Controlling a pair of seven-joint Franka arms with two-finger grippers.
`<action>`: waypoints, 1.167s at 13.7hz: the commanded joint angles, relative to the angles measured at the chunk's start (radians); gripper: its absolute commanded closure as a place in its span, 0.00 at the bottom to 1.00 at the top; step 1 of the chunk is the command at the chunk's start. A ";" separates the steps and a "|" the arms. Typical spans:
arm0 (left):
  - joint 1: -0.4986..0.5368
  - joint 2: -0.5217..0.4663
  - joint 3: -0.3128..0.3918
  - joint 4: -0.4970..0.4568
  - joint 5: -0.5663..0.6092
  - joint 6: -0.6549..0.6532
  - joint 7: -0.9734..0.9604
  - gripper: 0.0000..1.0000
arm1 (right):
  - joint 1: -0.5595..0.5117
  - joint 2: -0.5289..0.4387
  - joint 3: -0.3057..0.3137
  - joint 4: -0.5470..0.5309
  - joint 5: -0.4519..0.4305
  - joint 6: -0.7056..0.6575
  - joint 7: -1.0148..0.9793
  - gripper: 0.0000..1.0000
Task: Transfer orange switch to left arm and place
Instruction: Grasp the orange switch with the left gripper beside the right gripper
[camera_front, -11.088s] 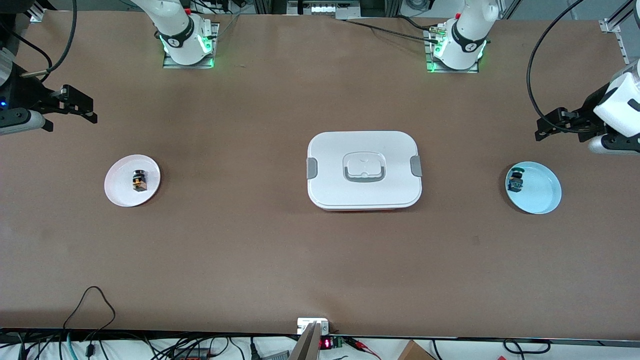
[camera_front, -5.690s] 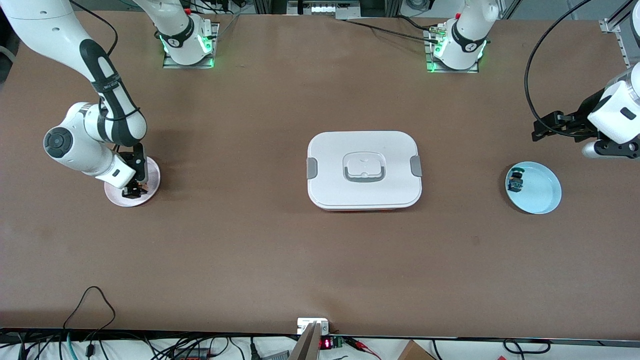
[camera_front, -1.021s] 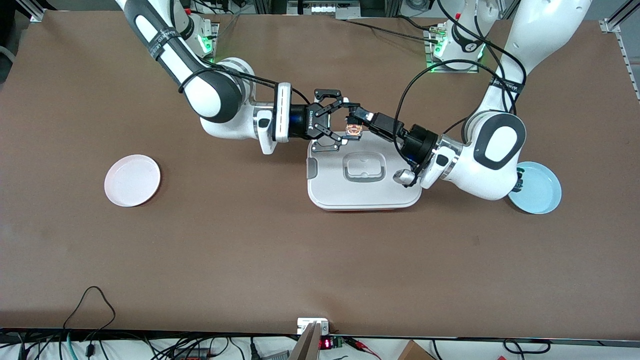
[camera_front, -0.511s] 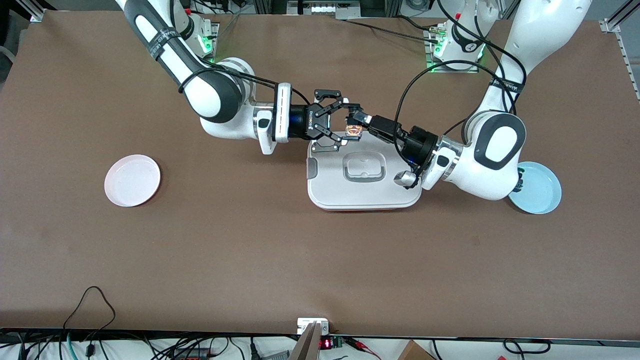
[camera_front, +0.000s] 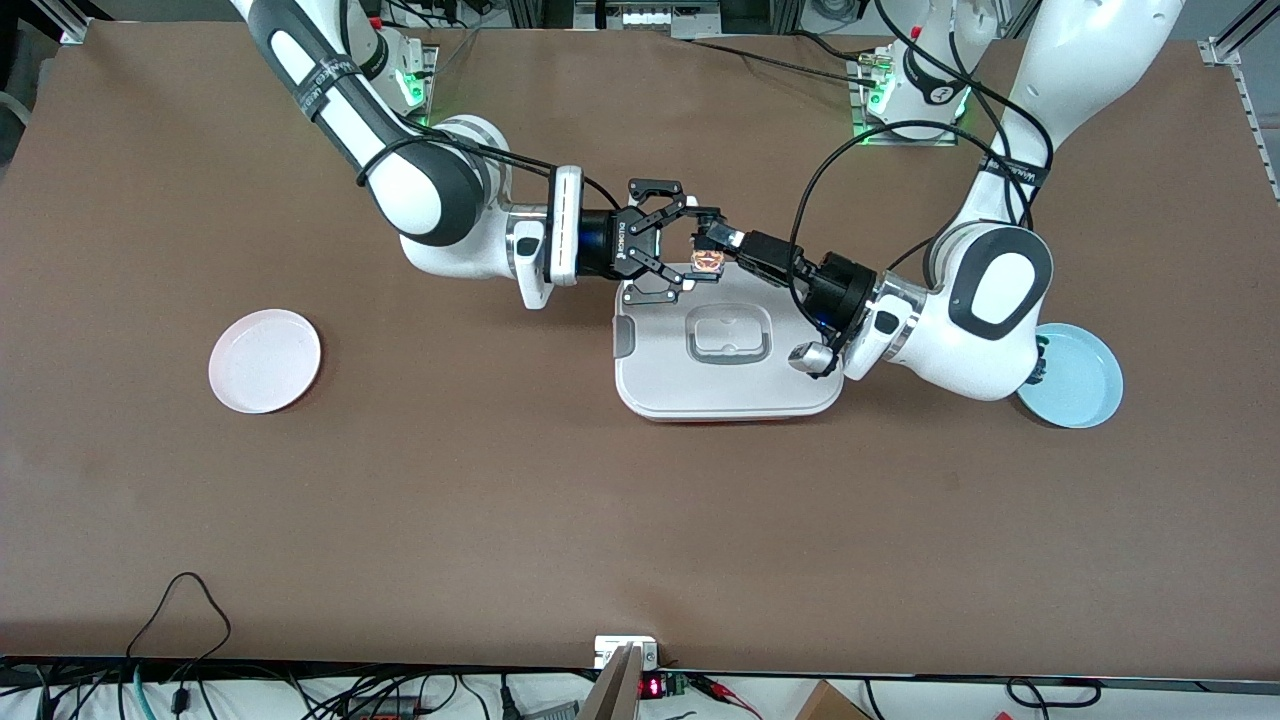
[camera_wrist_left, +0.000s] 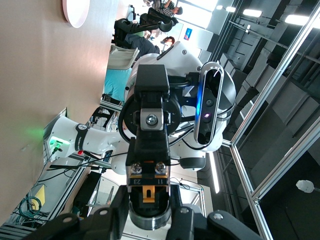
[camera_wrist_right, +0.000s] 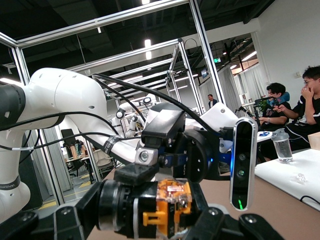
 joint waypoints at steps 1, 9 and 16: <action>0.006 -0.020 -0.001 -0.021 -0.015 0.010 0.018 0.88 | 0.003 0.004 0.007 0.013 0.024 0.011 -0.028 1.00; 0.009 -0.020 0.001 -0.018 -0.008 0.010 0.019 0.91 | 0.003 0.004 0.007 0.013 0.022 0.011 -0.028 1.00; 0.009 -0.020 -0.001 -0.018 -0.008 0.010 0.019 0.91 | 0.002 0.004 0.007 0.013 0.021 0.008 -0.026 1.00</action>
